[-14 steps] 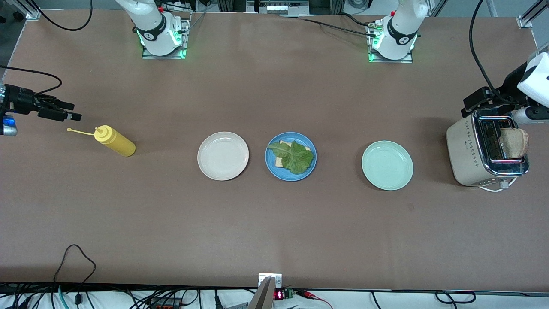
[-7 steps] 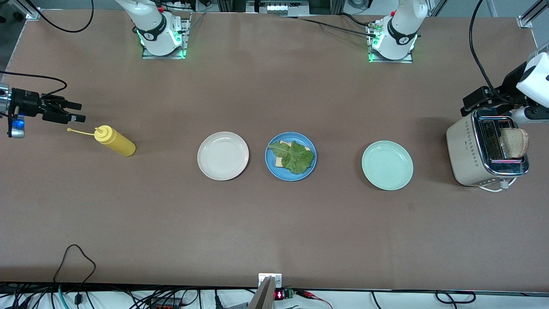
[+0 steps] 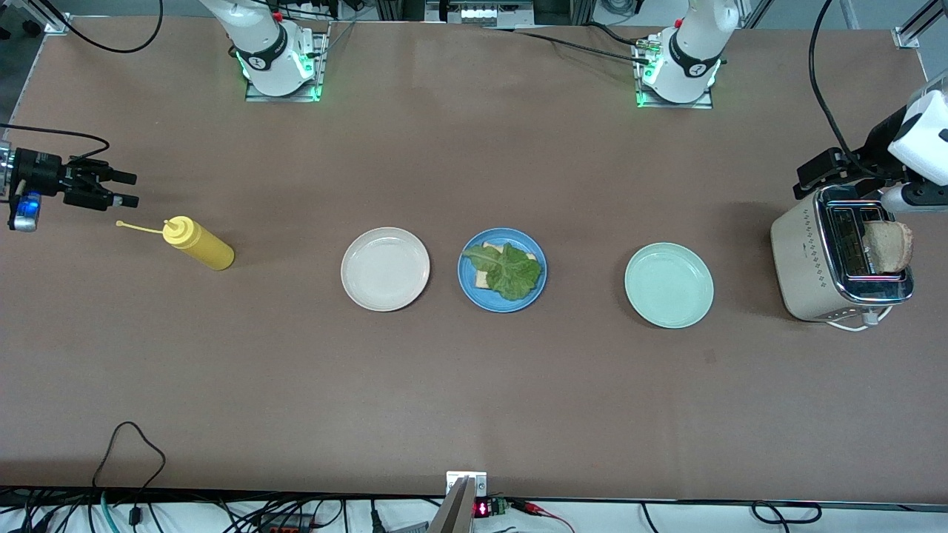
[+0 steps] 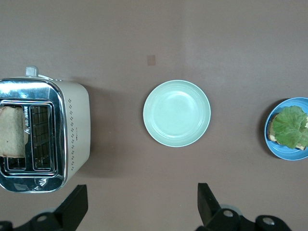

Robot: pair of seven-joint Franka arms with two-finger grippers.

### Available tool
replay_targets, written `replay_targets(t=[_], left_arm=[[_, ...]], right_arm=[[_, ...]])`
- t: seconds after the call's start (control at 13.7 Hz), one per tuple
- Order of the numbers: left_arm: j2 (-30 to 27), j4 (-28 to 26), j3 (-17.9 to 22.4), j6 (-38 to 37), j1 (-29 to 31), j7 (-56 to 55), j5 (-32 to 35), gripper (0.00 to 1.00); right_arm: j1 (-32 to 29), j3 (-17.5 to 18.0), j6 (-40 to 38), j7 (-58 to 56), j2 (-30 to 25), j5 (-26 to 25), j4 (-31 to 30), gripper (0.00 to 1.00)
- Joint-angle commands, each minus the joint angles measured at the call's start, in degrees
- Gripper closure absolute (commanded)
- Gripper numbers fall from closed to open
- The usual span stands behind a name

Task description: Make sandwich in blue plate with both arms

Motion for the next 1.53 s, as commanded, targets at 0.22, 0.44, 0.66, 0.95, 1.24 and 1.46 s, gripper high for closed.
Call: replay_targets(t=[0.22,0.44,0.66,0.95,1.24,1.46], left_arm=[[-0.6,0.2,-0.3,-2.3,-0.2,-0.4,1.1,0.0],[-0.6,0.2,-1.3,-2.6,-0.1,-0.4,1.1,0.0],[-0.6,0.2,-1.5,-2.5,-0.1,-0.5,1.1,0.0],[-0.7,0.2,-1.5,-2.5,0.0,-0.5,1.1,0.0],[-0.7,0.2,-1.5,-2.5,-0.1,-0.6,1.1,0.0],[-0.8,0.2,-1.6,-2.6,-0.1,-0.6,1.1,0.0]], right_arm=[[-9.4,7.4,-7.1,4.2,12.1,2.6,13.7,0.0],[-12.1,9.5,-8.4,4.0,14.9,2.4,17.8,0.0],[-14.7,11.9,-7.8,3.5,17.3,2.7,18.3,0.0],[-17.1,13.6,-7.7,2.2,20.4,2.6,18.3,0.0],[-17.3,13.8,-7.5,2.2,21.8,2.7,18.3,0.0],[-17.3,15.0,-7.4,3.4,23.6,2.7,18.2,0.0]])
